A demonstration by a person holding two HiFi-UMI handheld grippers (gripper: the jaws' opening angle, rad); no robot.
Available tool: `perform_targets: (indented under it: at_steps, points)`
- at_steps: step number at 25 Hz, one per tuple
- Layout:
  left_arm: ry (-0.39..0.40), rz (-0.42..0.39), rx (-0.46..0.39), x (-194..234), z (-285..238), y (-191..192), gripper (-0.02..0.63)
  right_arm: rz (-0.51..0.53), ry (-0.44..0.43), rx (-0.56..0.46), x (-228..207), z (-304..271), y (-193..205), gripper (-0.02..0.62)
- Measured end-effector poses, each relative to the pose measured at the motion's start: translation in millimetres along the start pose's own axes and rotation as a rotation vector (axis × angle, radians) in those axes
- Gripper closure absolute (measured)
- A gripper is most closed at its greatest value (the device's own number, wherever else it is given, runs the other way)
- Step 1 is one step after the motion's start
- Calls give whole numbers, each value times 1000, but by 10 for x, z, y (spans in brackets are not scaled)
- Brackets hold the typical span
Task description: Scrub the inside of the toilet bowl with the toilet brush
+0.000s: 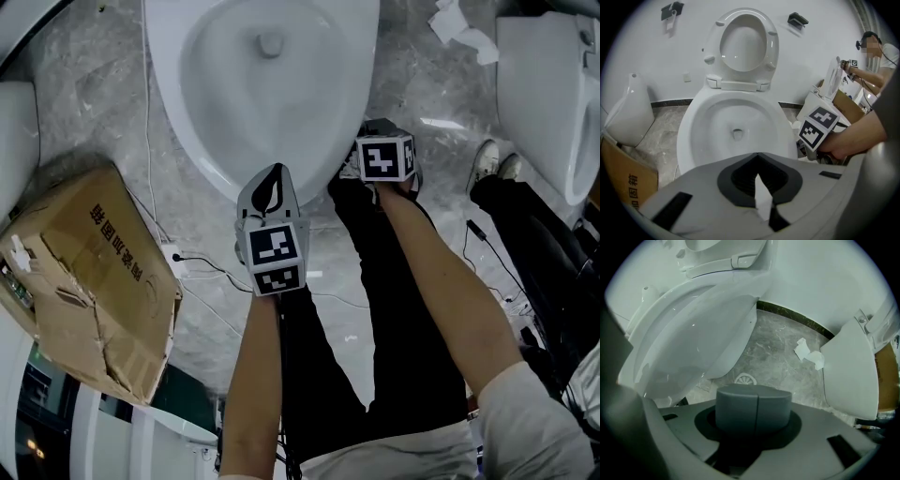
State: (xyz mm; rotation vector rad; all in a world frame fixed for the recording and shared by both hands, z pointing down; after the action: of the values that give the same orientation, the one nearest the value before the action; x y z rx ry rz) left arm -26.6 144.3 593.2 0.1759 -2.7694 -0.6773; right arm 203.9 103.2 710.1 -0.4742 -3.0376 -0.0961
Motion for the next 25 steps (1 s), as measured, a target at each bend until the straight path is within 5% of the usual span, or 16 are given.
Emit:
perform_targets:
  at_steps: [9, 17, 25]
  points:
    - [13, -107, 11, 117, 175, -171, 583, -13, 5, -2, 6, 283, 71, 423]
    - [84, -23, -27, -150, 333, -515, 583, -28, -10, 11, -51, 682, 237, 425]
    - [58, 22, -31, -292, 551, -687, 583, -23, -9, 17, -111, 1117, 315, 425]
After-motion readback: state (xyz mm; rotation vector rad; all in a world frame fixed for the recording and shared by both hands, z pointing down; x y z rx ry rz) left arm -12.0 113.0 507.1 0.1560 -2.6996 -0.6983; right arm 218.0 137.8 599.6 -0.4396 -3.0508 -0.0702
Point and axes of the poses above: the fingertips, and each gripper's own axes: z backward along the fingers, x to its left, y out of its underside, the point moved 10 cm from there along z, backward along the fingers, and after that the axes turned 7 degrees about z, right-handed, at the moved point
